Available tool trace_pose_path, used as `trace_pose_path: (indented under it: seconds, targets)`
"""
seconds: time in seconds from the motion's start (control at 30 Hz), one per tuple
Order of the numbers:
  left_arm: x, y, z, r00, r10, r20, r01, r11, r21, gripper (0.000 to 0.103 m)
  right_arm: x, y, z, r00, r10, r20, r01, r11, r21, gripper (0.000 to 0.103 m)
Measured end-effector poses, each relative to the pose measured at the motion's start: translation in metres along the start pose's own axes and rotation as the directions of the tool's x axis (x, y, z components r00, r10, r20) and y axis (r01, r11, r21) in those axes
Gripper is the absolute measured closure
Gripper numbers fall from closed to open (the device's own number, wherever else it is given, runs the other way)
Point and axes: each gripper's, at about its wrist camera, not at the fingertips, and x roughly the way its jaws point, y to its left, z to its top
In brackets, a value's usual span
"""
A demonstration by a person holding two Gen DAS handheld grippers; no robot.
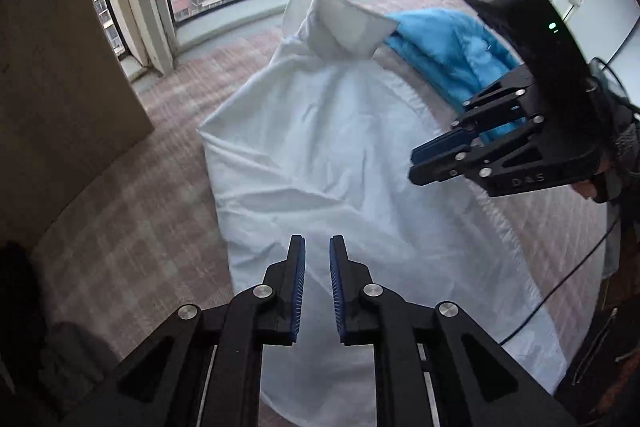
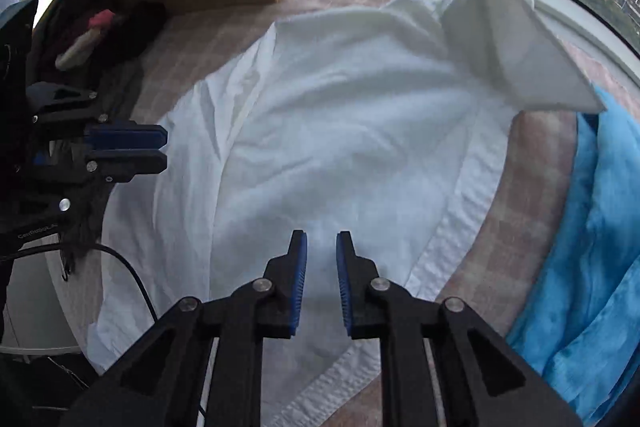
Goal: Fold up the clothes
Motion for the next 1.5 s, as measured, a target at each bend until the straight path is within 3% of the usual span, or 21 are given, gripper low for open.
trace_pose_path:
  seconds: [0.1,0.2,0.23,0.37,0.43,0.5,0.57,0.7,0.8,0.9,1.03,1.1,1.2,1.27,1.37,1.5]
  targets:
    - [0.021,0.013,-0.009,0.996,0.081,-0.04,-0.081,0.997,-0.002,0.089,-0.001,-0.012,-0.015,0.995,-0.103,-0.018,0.103,0.995,-0.009,0.093]
    - [0.016,0.028,-0.009,0.996,0.086,-0.03,-0.088,0.994,-0.058,0.091,-0.016,-0.029,-0.025,0.985,-0.17,-0.003,0.17,0.984,0.044,0.091]
    - [0.007,0.03,-0.008,0.995,0.097,-0.008,-0.097,0.993,-0.069,0.097,-0.023,-0.032,-0.028,0.985,-0.173,0.013,0.172,0.983,0.066,0.09]
    - [-0.054,0.018,-0.017,0.994,0.055,0.091,-0.048,0.995,-0.083,0.096,-0.062,-0.017,-0.06,0.991,-0.008,0.134,-0.009,0.993,0.12,0.088]
    - [-0.083,0.002,-0.035,0.991,0.04,0.127,-0.032,0.997,-0.064,0.093,-0.066,0.009,-0.085,0.988,0.024,0.155,-0.038,0.995,0.089,0.078]
    - [-0.094,-0.016,-0.059,0.991,-0.034,0.13,0.042,0.997,-0.057,0.093,-0.057,0.036,-0.106,0.99,0.038,0.137,-0.046,0.997,0.062,0.078]
    - [-0.094,-0.035,-0.087,0.988,-0.114,0.101,0.12,0.991,-0.06,0.093,-0.055,0.051,-0.123,0.991,0.052,0.127,-0.061,0.996,0.071,0.078]
    - [-0.086,-0.072,-0.145,0.99,-0.135,0.04,0.136,0.99,-0.023,0.093,-0.051,0.081,-0.157,0.991,0.082,0.108,-0.091,0.992,0.089,0.078]
    - [-0.071,-0.078,-0.173,0.985,-0.172,0.017,0.173,0.983,-0.065,0.093,-0.048,0.103,-0.182,0.99,0.104,0.094,-0.113,0.988,0.102,0.063]
    - [-0.047,-0.078,-0.2,0.985,-0.164,-0.045,0.158,0.98,-0.118,0.092,-0.045,0.126,-0.208,0.989,0.126,0.08,-0.135,0.984,0.116,0.063]
    - [-0.051,-0.072,-0.238,0.99,-0.12,-0.074,0.107,0.982,-0.158,0.091,-0.038,0.14,-0.229,0.997,0.061,0.039,-0.065,0.991,0.118,0.063]
    - [-0.069,-0.069,-0.244,0.992,-0.118,-0.041,0.109,0.979,-0.171,0.094,-0.037,0.145,-0.238,0.999,0.025,0.026,-0.028,0.993,0.117,0.063]
    - [-0.092,-0.076,-0.245,0.993,-0.12,0.017,0.121,0.982,-0.146,0.093,-0.05,0.153,-0.24,0.996,0.029,0.082,-0.039,0.992,0.119,0.063]
    - [-0.097,-0.087,-0.243,0.988,-0.147,0.047,0.151,0.982,-0.114,0.09,-0.043,0.156,-0.242,0.996,0.04,0.075,-0.049,0.991,0.127,0.063]
    - [-0.081,-0.101,-0.247,0.985,-0.172,0.012,0.172,0.982,-0.072,0.09,-0.027,0.159,-0.253,0.999,0.0,0.034,-0.005,0.991,0.133,0.063]
    - [-0.063,-0.105,-0.264,0.989,-0.141,-0.052,0.139,0.989,-0.043,0.091,-0.039,0.153,-0.284,0.998,-0.061,0.018,0.058,0.986,0.159,0.063]
